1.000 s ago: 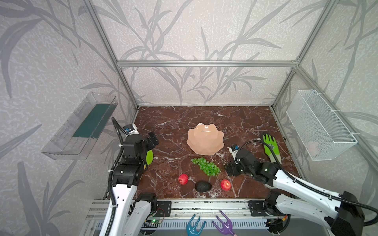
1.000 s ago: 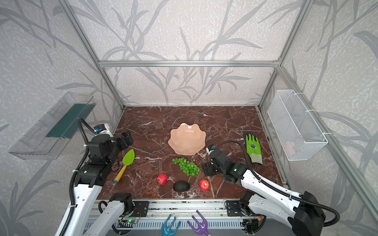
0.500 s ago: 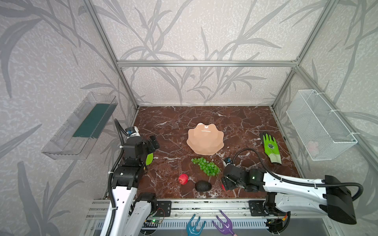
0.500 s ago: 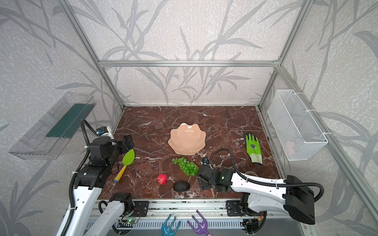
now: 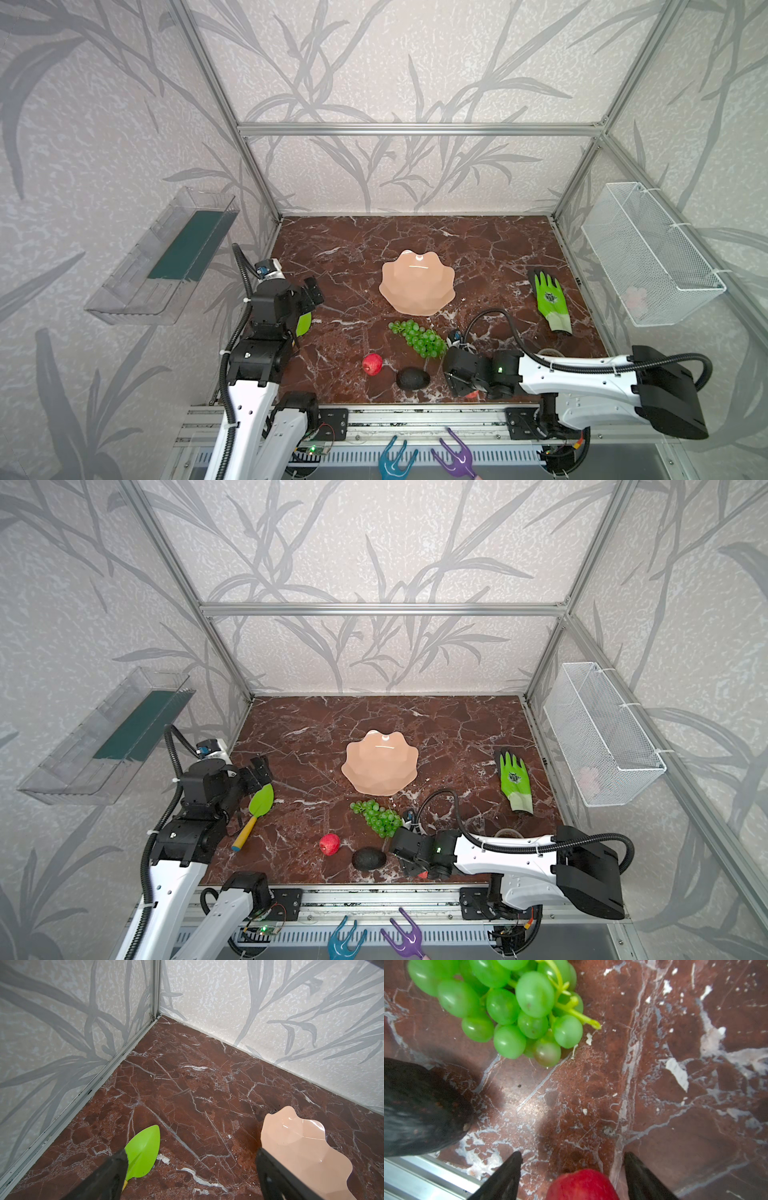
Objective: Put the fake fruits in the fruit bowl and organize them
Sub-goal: 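Lower the right gripper onto the red apple nearest the robot and grasp it, then carry the apple with the right gripper into the bowl and release it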
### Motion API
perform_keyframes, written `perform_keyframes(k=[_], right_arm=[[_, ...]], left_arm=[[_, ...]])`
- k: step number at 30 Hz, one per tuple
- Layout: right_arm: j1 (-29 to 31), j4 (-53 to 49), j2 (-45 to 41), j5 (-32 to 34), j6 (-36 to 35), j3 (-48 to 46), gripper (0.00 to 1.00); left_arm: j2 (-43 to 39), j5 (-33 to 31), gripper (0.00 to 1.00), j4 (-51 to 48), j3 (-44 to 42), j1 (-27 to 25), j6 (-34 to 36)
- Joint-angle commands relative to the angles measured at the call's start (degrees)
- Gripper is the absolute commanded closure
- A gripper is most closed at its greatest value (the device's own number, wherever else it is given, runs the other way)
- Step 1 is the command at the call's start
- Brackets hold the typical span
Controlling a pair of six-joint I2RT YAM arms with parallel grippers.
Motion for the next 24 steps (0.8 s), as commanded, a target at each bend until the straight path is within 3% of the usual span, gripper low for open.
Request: perform_keyframes(k=[1, 13, 24], right_arm=[[1.4, -3.1, -0.3, 2.8, 2.7, 1.2, 0.21], [4.6, -6.0, -1.1, 6.7, 6.8, 0.4, 0.24], [4.6, -6.0, 1.3, 7.6, 4.5, 3.5, 0.47]], left_arm=[[-0.6, -0.1, 0.04, -1.6, -0.6, 0.4, 0.3], [-0.6, 0.5, 0.04, -1.1, -0.9, 0.7, -0.1], [-0.6, 0.8, 0.04, -1.0, -1.1, 0.9, -0.2]])
